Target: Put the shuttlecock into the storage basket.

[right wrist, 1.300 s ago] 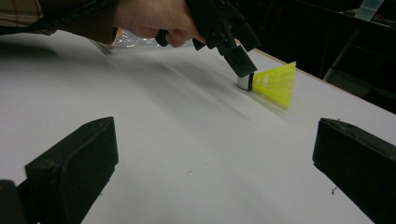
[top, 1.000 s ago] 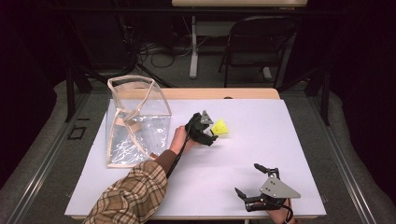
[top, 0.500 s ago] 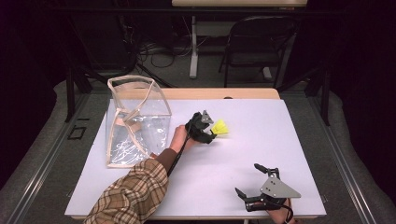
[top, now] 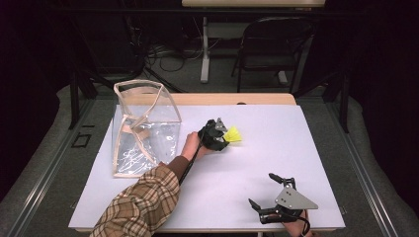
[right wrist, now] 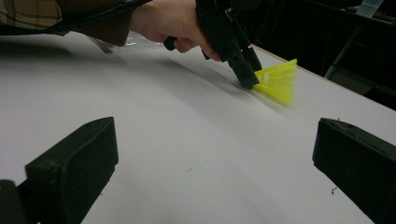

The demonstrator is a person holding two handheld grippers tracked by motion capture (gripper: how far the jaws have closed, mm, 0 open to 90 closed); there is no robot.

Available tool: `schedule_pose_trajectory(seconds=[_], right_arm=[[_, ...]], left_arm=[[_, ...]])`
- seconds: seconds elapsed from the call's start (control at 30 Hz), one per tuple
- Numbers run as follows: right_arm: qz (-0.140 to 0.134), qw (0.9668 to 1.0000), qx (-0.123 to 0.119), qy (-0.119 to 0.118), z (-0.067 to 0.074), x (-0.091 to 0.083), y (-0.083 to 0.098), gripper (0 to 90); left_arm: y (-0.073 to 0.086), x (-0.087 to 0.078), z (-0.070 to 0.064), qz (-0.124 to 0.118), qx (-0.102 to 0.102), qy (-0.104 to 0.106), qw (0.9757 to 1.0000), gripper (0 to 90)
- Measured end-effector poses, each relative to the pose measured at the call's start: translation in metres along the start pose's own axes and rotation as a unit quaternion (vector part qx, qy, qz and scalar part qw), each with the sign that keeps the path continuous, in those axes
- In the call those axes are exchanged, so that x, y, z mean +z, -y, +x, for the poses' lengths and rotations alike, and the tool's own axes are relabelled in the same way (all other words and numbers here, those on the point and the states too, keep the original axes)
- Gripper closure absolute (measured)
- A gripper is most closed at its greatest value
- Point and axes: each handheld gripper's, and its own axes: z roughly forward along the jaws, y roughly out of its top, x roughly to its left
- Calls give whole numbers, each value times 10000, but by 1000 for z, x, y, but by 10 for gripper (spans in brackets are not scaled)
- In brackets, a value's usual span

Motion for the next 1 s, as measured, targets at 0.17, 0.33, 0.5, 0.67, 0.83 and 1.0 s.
schedule_pose_trajectory(seconds=[0.17, 0.33, 0.5, 0.67, 0.83, 1.0], right_arm=[[-1, 10000, -9, 8, 0, 0, 0, 0], [-7, 10000, -4, 14, 0, 0, 0, 1], [-8, 10000, -13, 14, 0, 0, 0, 1], [-3, 10000, -14, 14, 0, 0, 0, 1], [4, 10000, -11, 17, 0, 0, 0, 1], [-1, 10000, -13, 22, 0, 0, 0, 1]], left_arm=[[2, 4, 1, 29, -10, 46, 10000, 632], [3, 4, 3, 13, 9, 116, 9999, 646], [2, 2, 3, -67, -43, 182, 9998, 649], [0, -4, 2, -178, -42, 165, 9997, 649], [-3, -9, 2, -183, -27, 157, 9997, 649], [-9, -18, 3, -241, -5, 140, 9996, 649]])
